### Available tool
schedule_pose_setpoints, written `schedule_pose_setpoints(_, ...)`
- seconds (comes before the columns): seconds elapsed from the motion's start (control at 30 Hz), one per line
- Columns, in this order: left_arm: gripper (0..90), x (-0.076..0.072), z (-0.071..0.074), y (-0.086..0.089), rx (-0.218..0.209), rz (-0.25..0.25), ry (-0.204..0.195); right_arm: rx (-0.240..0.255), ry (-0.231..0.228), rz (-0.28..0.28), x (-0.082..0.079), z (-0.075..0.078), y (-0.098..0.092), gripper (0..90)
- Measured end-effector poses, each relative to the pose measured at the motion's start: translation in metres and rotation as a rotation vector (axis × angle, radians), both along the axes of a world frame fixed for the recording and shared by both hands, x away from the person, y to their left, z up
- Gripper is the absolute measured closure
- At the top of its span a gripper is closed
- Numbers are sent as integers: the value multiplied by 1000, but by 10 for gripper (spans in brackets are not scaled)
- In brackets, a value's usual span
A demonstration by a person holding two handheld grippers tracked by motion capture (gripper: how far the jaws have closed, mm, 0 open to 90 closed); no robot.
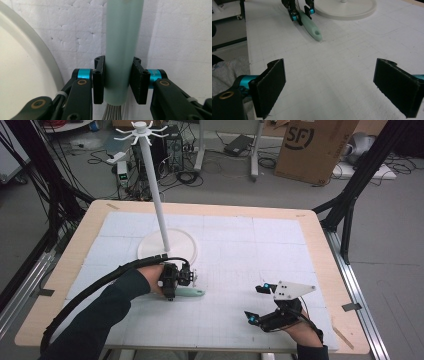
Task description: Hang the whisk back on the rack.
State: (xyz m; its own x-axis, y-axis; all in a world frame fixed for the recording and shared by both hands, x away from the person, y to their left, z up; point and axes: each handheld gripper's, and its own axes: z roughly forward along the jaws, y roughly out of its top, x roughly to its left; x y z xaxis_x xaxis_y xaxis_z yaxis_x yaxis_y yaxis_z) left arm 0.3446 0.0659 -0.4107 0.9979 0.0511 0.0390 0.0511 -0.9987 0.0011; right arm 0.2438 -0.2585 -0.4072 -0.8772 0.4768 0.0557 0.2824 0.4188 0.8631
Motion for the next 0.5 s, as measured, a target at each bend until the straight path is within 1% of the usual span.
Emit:
schedule_pose_setpoints(0.17, 680, -2, 0, 1, -8, -10, -14, 1, -5, 1, 0, 0, 1, 98)
schedule_pose_setpoints(0.23, 680, -3, 0, 2, -13, -11, -15, -2, 2, 2, -1, 0, 2, 98)
schedule_pose_setpoints(0.3, 680, -4, 0, 2, -20, -7, -23, -3, -7, 4, 0, 0, 2, 98)
schedule_pose_setpoints(0.37, 691, -4, 0, 2, -18, -4, -25, -5, -8, 4, 0, 0, 2, 98)
schedule_pose_setpoints(0.4, 693, -6, 0, 2, -21, -5, -34, -4, 2, 6, -1, 0, 3, 98)
schedule_pose_setpoints(0.5, 695, -6, 0, 4, -27, -3, -40, -4, -7, 3, 0, 0, 2, 98)
